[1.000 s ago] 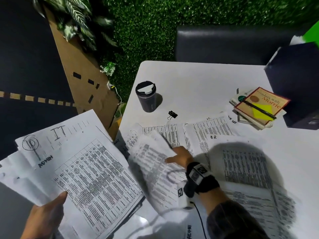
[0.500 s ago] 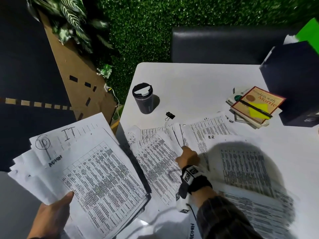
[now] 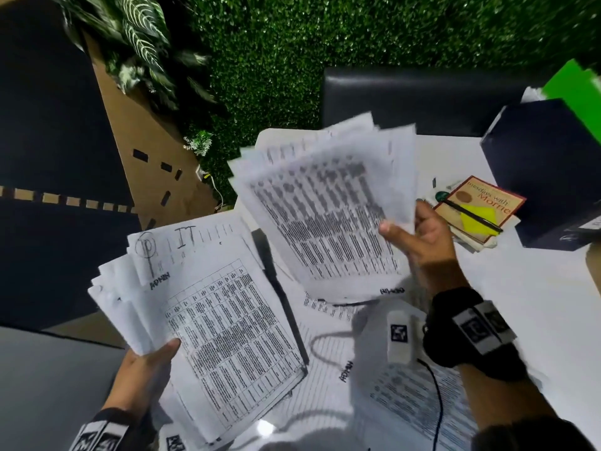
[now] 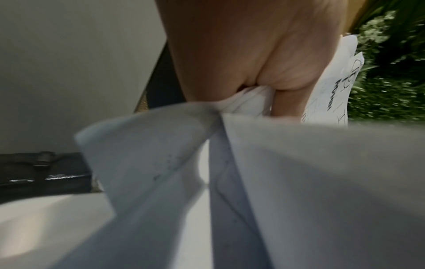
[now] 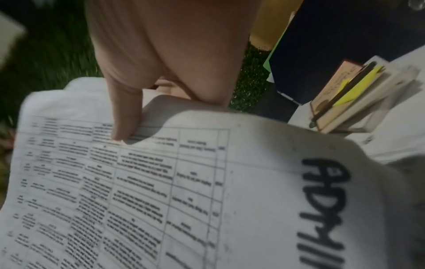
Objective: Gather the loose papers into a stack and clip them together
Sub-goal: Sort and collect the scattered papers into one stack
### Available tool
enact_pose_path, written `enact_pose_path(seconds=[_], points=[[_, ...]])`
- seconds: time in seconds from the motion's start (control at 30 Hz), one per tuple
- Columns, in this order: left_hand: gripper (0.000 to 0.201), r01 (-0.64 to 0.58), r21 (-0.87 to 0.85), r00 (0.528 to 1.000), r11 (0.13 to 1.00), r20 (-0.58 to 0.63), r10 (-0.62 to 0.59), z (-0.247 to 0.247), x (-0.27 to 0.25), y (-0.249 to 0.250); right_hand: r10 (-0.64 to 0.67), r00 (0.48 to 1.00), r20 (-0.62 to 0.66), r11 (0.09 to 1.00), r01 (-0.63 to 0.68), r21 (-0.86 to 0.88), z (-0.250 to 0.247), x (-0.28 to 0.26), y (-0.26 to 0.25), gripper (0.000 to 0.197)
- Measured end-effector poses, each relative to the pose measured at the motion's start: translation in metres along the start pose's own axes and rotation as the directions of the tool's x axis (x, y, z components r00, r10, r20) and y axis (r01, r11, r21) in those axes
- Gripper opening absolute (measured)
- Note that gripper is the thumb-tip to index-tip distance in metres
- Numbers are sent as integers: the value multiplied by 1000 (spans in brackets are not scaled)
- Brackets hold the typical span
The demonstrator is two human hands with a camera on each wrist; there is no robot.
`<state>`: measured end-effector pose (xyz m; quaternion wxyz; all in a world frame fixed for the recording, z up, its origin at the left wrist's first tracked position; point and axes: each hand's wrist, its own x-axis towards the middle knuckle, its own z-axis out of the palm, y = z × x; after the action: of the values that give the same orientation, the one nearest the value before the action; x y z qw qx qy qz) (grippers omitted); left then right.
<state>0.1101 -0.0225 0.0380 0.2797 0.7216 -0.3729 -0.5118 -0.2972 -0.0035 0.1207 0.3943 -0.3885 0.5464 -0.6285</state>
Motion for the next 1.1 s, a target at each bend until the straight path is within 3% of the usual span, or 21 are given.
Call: enact_pose_path(seconds=[0.13, 0.23, 0.27, 0.3, 0.33, 0.37, 0.4, 0.43, 0.47, 0.5, 0.53, 0.6, 0.67, 0.73, 0.83, 0.87, 0.9, 0.97, 1.0, 1.03, 1.1], points=[[46, -60, 4, 998, 998, 31, 59, 26, 1, 11, -13, 999, -48, 974, 24, 226, 8, 5, -27, 41], [22, -202, 52, 974, 978, 112, 196, 44, -8, 26, 98, 994, -40, 930, -78, 360, 14, 10, -24, 39], [18, -255, 73, 965, 964, 84, 249, 49, -14, 35, 143, 989, -23, 928, -126, 351, 18, 9, -20, 36], [25, -250, -61, 960, 966, 111, 255, 54, -10, 35, 191, 981, -21, 934, -175, 312, 22, 8, -13, 32], [31, -81, -145, 944, 986, 305, 123, 56, -16, 48, 240, 970, -27, 937, -224, 269, 25, 6, -3, 31], [33, -157, -116, 920, 981, 343, 188, 61, -21, 49, 287, 958, -30, 934, -272, 229, 29, 3, 6, 32], [36, -180, -167, 912, 969, 341, 228, 64, -30, 55, 330, 944, -29, 930, -319, 181, 33, -3, 15, 34], [36, -43, -340, 921, 939, 351, 169, 69, -29, 53, 374, 927, -15, 921, -370, 119, 37, -10, 25, 38], [32, -46, -442, 952, 896, 251, 173, 73, -22, 49, 422, 906, 14, 905, -422, 51, 39, -17, 32, 44], [30, -57, -358, 979, 932, 162, 122, 75, -24, 40, 472, 880, 54, 881, -472, -10, 41, -26, 39, 50], [31, 5, -307, 983, 952, 177, 52, 77, -30, 37, 515, 851, 99, 857, -514, -43, 41, -35, 45, 54], [49, 52, -278, 949, 959, 314, 40, 82, -38, 32, 577, 796, 181, 814, -580, -42, 40, -54, 49, 58], [45, 120, -374, 919, 919, 392, 39, 88, -59, 38, 577, 791, 203, 814, -578, -58, 36, -68, 53, 57], [28, 69, -313, 919, 947, 389, 62, 92, -62, 33, 574, 804, 154, 818, -569, -77, 32, -78, 56, 57], [103, -28, 44, 942, 999, 335, 12, 88, -40, -5, 570, 804, 166, 818, -575, -26, 16, -88, 59, 56], [118, -33, 94, 953, 995, 303, 3, 87, -34, -16, 581, 796, 172, 811, -584, -36, 6, -91, 60, 52], [120, -46, 117, 961, 992, 276, 12, 87, -31, -24, 596, 781, 187, 801, -595, -66, -5, -94, 61, 47], [89, 7, 101, 971, 995, 238, -31, 92, -36, -25, 623, 753, 211, 782, -588, -208, -36, -99, 69, 45], [70, -3, 88, 978, 996, 208, -15, 92, -39, -24, 629, 756, 181, 754, -537, -380, -55, -102, 81, 49], [58, -37, 96, 982, 995, 190, 19, 91, -42, -22, 616, 778, 120, 663, -431, -612, -74, -104, 94, 57], [45, -103, 129, 983, 986, 168, 81, 88, -47, -22, 576, 817, -4, 289, -208, -935, -106, -113, 116, 72]])
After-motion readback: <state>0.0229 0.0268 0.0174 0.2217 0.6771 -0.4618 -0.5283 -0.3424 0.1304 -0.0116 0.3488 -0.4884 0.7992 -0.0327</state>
